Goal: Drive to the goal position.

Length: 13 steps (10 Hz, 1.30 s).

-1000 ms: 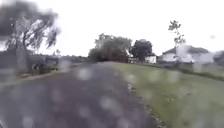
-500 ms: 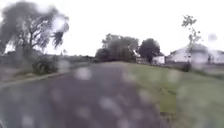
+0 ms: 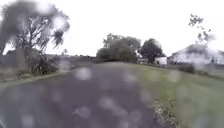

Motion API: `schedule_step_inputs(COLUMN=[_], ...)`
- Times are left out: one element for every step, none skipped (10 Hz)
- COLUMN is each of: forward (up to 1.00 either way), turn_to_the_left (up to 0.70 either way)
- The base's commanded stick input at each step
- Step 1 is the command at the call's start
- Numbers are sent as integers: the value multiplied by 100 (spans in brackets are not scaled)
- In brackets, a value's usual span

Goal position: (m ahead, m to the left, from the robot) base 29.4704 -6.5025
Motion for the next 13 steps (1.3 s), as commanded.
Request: schedule_step_inputs(forward=[100, 100, 100, 100, 100, 100, 100, 100, 100, 100, 100, 100, 100], turn_to_the_left=[0, -9, -20, -30, -37, -26, -14, 0, 0, 0, 0, 0, 0])
